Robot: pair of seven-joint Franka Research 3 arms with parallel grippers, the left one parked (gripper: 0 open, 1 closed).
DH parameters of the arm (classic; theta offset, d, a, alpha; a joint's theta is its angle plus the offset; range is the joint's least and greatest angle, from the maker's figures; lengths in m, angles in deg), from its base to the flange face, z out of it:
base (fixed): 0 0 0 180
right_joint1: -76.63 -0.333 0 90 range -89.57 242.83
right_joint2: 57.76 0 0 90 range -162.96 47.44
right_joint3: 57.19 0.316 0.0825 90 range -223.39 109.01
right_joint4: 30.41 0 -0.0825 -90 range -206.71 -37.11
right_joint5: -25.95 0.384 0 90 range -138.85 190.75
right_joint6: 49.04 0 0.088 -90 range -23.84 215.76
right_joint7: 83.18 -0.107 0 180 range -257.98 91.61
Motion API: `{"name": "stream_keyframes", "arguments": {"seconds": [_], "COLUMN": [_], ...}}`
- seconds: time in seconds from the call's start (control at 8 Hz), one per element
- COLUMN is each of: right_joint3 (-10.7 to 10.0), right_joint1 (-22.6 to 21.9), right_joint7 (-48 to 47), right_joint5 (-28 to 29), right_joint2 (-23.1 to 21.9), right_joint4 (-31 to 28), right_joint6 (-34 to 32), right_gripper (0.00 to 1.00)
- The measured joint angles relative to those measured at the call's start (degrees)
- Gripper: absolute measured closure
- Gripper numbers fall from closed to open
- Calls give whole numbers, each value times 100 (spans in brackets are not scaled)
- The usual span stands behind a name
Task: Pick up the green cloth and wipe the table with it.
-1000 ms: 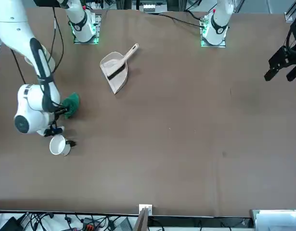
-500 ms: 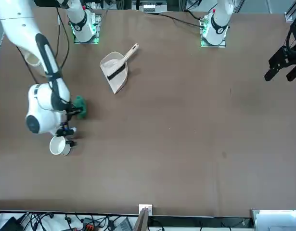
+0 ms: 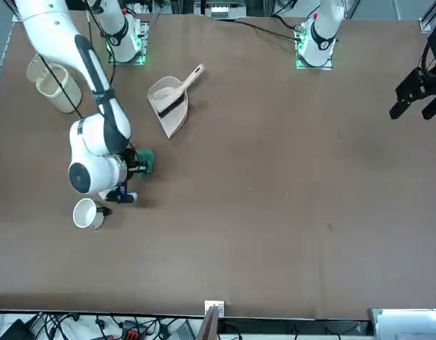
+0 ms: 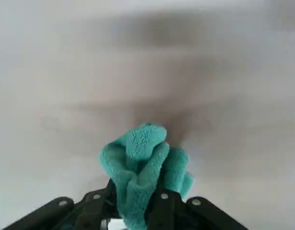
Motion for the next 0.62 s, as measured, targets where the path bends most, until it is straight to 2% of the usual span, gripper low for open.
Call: {"name": "stream_keyframes", "arguments": {"seconds": [0.25,0.62], "right_joint3": [0,-3], "right_joint1": [-335,-768], "right_joint7": [-593,-993], "right_joint5": [36,53], "right_joint2": [60,465], "right_joint4": [217,213], "right_joint6": [256,535], "right_gripper": [89,87]}}
